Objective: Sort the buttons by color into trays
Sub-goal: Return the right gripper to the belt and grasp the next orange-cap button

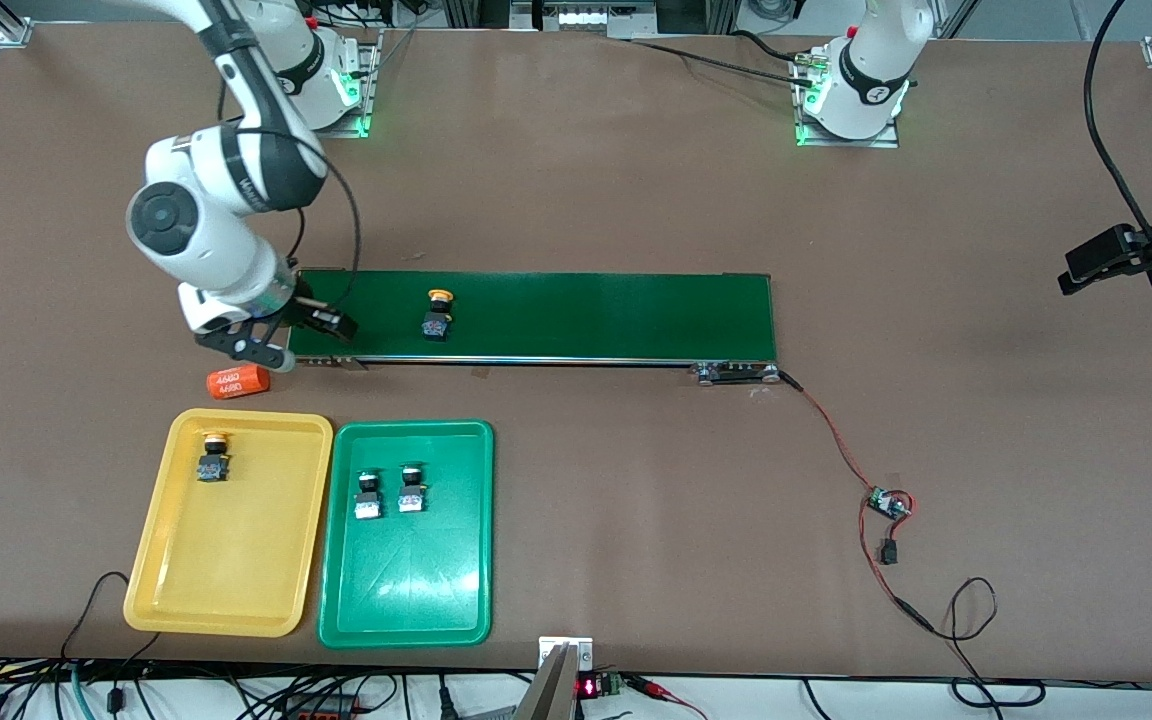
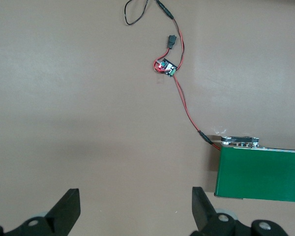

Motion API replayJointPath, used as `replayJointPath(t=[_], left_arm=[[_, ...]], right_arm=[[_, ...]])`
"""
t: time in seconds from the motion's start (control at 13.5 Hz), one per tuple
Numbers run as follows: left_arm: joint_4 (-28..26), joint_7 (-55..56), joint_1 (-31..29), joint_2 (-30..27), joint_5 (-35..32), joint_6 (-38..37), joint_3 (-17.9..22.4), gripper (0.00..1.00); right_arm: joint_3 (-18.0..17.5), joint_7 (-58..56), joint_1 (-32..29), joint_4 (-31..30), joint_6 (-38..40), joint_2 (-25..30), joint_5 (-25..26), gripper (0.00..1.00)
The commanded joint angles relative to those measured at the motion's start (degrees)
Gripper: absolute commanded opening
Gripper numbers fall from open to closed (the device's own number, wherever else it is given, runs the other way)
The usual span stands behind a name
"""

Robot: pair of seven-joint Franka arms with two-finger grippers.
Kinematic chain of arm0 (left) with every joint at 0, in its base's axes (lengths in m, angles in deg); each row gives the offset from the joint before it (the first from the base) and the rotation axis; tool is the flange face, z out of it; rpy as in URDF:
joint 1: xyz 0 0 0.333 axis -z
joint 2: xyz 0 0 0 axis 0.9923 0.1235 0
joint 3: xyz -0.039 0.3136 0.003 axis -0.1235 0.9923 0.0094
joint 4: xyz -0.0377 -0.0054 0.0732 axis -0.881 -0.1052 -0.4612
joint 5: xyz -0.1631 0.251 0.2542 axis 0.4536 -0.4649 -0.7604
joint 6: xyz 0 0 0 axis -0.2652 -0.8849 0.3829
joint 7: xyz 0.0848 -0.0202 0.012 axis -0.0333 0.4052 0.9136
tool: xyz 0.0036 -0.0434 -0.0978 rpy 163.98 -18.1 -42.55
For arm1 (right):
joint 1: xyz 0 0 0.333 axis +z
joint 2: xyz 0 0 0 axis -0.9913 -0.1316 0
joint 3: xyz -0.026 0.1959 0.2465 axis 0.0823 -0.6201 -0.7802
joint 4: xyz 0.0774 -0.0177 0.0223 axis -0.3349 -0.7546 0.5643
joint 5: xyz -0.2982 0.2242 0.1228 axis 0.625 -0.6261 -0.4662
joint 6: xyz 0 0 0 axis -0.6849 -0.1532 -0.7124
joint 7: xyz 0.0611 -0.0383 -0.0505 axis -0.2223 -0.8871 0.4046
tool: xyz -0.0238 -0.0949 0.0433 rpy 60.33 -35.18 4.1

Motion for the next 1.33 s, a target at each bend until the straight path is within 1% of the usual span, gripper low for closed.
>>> replayJointPath(t=[0.0, 0.37, 0.74, 0.81, 0.96, 1.03, 1.18, 1.26], left_arm=[[-1.47, -1.0, -0.06, -1.26, 0.41, 0.49, 0.15, 1.0], [-1.47, -1.0, -0.06, -1.17, 0.32, 0.58, 0.24, 1.0], [-1.47, -1.0, -0.06, -1.09, 0.32, 0.67, 0.24, 1.0], [-1.47, -1.0, -0.14, -1.09, 0.32, 0.67, 0.32, 1.0], [-1.47, -1.0, -0.15, -1.0, 0.32, 0.75, 0.59, 1.0], [-1.47, -1.0, -0.15, -0.91, 0.32, 0.75, 0.68, 1.0], [-1.47, -1.0, -0.15, -0.82, 0.41, 0.75, 0.85, 1.0], [-1.47, -1.0, -0.32, -0.82, 0.41, 0.75, 0.85, 1.0]], right_arm=[[0.28, 2.58, 1.8, -3.93, -4.95, 1.27, -0.31, 0.83], [0.37, 4.78, 5.14, -4.73, -6.02, 1.36, -0.14, 0.84], [0.37, 4.69, 5.94, -5.25, -6.29, 1.27, 0.74, 0.85], [0.37, 4.17, 6.03, -5.52, -6.55, 1.27, 1.18, 0.86], [0.28, 2.41, 6.38, -5.87, -6.55, 1.09, 5.2, 0.87], [0.28, 1.1, 6.81, -6.05, -6.55, 0.92, 6.27, 0.89], [0.28, -3.99, 6.73, -6.05, -6.55, 0.48, 6.54, 0.89], [0.28, -4.36, 6.82, -6.05, -6.55, 0.22, 6.54, 0.89]])
